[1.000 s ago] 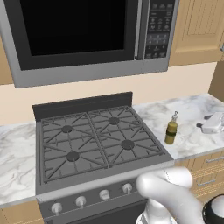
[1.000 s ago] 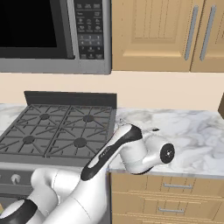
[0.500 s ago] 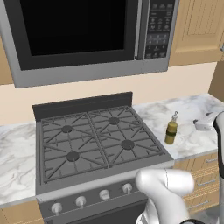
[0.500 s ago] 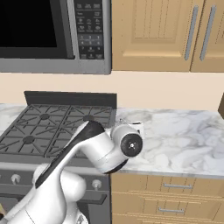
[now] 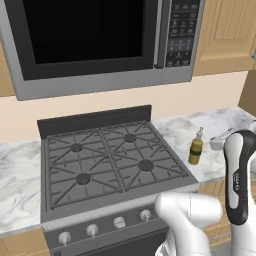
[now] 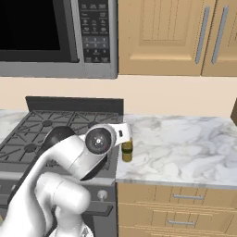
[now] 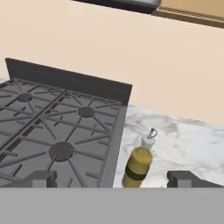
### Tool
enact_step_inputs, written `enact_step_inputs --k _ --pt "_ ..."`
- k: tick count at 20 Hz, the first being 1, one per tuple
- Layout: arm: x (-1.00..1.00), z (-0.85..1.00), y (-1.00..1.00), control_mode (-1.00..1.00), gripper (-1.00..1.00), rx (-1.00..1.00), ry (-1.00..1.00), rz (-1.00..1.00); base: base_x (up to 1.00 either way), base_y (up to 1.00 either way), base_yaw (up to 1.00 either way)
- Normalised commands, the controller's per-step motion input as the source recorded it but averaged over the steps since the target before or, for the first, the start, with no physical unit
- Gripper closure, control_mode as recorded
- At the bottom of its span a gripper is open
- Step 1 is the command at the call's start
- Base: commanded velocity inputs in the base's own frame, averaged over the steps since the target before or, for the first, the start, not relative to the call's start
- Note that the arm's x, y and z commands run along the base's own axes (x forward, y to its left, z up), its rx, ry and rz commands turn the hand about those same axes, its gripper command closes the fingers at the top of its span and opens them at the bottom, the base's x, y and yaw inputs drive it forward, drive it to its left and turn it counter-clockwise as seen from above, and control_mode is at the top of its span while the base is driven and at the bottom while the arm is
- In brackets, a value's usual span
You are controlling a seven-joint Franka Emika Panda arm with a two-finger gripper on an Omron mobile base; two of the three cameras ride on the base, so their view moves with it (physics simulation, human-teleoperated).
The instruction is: Take 2 condiments from the cabinet and move them on the counter near the stove.Make sure the condiments are lined up with each other, next to each other.
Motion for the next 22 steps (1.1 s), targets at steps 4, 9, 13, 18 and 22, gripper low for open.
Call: enact_step_inputs --k 4,9,13,18,22 --pt "-0.09 0.27 0.40 -1.00 -1.00 -0.12 0.26 -0.10 0.00 0.00 0.00" --pt "-0.18 0.11 0.28 -1.00 -1.00 -0.04 0.15 -0.11 0.00 0.00 0.00" --pt "-0.29 0.00 0.06 -1.00 -1.00 0.00 0.01 -0.04 0.00 0.00 0.00" --pt "-0.24 0.00 0.01 -1.00 -1.00 0.00 -0.05 -0.08 0.00 0.00 0.00" --pt "-0.13 0.00 0.16 -1.00 -1.00 0.04 -0.15 -0.12 0.00 0.00 0.00"
